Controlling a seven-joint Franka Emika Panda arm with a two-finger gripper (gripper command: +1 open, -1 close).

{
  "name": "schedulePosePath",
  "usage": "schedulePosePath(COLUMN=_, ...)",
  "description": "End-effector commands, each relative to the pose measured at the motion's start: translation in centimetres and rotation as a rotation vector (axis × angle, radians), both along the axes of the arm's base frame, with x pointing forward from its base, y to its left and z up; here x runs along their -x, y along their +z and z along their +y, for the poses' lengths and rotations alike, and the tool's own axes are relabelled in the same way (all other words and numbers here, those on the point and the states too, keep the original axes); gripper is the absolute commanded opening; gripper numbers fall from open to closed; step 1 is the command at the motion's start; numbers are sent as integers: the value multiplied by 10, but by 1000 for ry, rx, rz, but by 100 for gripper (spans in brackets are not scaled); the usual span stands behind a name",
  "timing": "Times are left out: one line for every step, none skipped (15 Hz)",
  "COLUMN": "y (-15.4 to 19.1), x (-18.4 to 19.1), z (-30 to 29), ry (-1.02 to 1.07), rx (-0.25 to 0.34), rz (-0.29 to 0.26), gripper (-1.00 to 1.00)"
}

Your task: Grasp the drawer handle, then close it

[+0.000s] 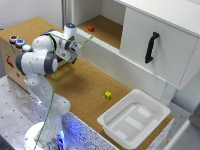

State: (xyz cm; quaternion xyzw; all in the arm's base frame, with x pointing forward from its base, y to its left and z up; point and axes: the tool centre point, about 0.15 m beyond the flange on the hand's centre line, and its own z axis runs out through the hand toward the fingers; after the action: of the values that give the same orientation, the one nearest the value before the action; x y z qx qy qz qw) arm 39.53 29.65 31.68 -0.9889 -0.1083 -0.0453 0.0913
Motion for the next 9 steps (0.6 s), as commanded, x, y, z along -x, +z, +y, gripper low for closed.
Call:
schedulePosePath(y=20, x=-4, z=-26, ry=-37, rx=108, rz=-5, gripper=-100)
schedulePosePath(y=27, x=-1, z=-31, ry=-26, rx=113, rz=-29, gripper=100)
schedulePosePath(y=36, x=0, z=-33, ry=1, rx=112, rz=-54, gripper=100)
schedulePosePath(y=48, x=2, z=-31, ry=43, rx=129, rz=-90, gripper=100)
schedulePosePath(y=62, x=9, z=-28, ry=75, rx=112, rz=-137, gripper=100)
schedulePosePath(y=74, x=15, z=-24, ry=99, rx=104, rz=-171, gripper=100)
schedulePosePath(y=83, x=21, z=-22, ry=103, rx=91, rz=-196, gripper=100)
schedulePosePath(y=92, x=29, z=-20, ry=100, rx=55, rz=-216, gripper=100)
schedulePosePath(y=92, x=29, z=-20, ry=100, rx=55, rz=-216, gripper=100)
